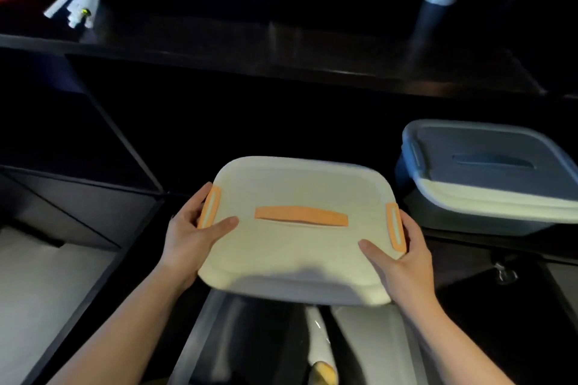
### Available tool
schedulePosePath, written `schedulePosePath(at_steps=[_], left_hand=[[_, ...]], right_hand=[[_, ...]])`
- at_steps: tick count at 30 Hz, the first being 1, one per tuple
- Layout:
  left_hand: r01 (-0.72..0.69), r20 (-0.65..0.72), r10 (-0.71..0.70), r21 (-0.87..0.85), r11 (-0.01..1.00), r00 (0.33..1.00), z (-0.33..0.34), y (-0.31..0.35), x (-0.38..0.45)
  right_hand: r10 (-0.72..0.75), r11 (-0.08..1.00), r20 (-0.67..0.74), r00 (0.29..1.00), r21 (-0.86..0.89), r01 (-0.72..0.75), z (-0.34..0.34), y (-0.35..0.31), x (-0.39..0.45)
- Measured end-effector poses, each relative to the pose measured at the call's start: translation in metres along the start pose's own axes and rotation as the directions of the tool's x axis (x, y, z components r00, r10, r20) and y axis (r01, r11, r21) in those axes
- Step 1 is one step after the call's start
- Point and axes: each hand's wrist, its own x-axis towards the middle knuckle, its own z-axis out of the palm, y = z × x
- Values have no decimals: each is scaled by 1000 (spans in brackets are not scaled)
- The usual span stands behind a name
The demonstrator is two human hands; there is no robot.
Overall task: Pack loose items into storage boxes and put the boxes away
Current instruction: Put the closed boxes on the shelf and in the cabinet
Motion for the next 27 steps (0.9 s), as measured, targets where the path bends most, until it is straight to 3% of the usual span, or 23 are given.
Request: schedulePosePath(at_steps=[5, 13, 19, 27], left_hand=[[-14, 47, 13, 17, 1000, 999, -34, -29, -24], [58, 118, -75, 143, 988, 990, -60, -100, -36], [204, 140, -230, 175, 963, 963, -48, -178, -14], [329, 246, -373, 201, 923, 895, -25, -321, 44]], right_hand=[[29, 999, -17, 999, 14, -29, 8, 20, -47], [157, 974, -78, 984, -154, -168, 34, 92, -99], [210, 948, -69, 975, -231, -220, 44, 157, -78], [221, 921, -35, 975, -321, -220, 57, 296, -16]])
